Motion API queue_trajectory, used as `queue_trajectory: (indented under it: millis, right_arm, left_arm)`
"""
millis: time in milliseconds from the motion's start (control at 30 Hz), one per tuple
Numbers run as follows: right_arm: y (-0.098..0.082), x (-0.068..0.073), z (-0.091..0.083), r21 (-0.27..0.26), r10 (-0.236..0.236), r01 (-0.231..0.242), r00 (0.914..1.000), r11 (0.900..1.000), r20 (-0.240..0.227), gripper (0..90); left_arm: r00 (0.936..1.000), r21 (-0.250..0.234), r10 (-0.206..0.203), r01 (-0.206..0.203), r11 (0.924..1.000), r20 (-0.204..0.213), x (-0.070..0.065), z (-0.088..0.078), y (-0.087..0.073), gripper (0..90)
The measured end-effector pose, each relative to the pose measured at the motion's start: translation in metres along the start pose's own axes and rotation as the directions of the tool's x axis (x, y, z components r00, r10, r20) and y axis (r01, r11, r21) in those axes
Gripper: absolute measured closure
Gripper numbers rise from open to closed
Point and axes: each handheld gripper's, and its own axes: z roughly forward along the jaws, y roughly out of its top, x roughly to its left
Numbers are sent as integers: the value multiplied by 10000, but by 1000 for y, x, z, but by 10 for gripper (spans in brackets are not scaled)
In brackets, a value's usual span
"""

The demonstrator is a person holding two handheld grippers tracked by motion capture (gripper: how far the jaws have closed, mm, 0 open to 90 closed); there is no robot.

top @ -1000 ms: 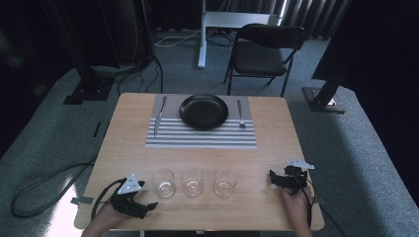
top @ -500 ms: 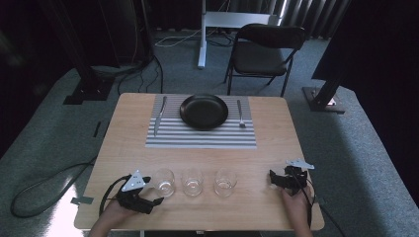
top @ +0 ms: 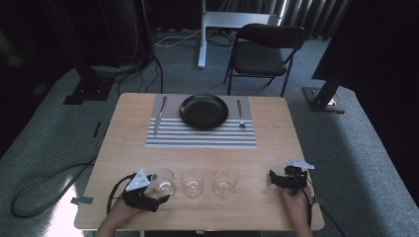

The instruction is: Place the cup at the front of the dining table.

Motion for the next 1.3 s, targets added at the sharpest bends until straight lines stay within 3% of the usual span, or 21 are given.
queue_trajectory:
  millis: [333,500,567,667,900,1100,1300]
  right_arm:
    - [0,0,0,-1,-3,3,10000,10000,0,117]
    - [0,0,0,1,-2,2,10000,10000,-1,118]
    - [0,0,0,0,-3,3,10000,10000,-1,118]
    - [0,0,0,0,-1,1,10000,10000,0,118]
    - [0,0,0,-1,-1,1,10000,10000,-1,118]
    - [0,0,0,-1,-2,2,10000,10000,0,118]
    - [0,0,0,-1,-3,3,10000,10000,0,118]
  left_arm:
    - [9999,-471,-45,40,9989,-121,-2,7,5,71]
    - [9990,-768,263,-289,9966,-351,-5,7,6,71]
    - [9993,-933,173,-203,9954,-331,-5,7,6,73]
    - [9990,-1209,67,-121,9926,-452,-5,6,5,127]
    - [9981,-1472,170,-256,9888,-594,-6,6,3,145]
    - [9982,-1573,57,-150,9874,-597,-6,6,2,186]
    - [9964,-1316,67,-179,9911,-848,-9,8,6,193]
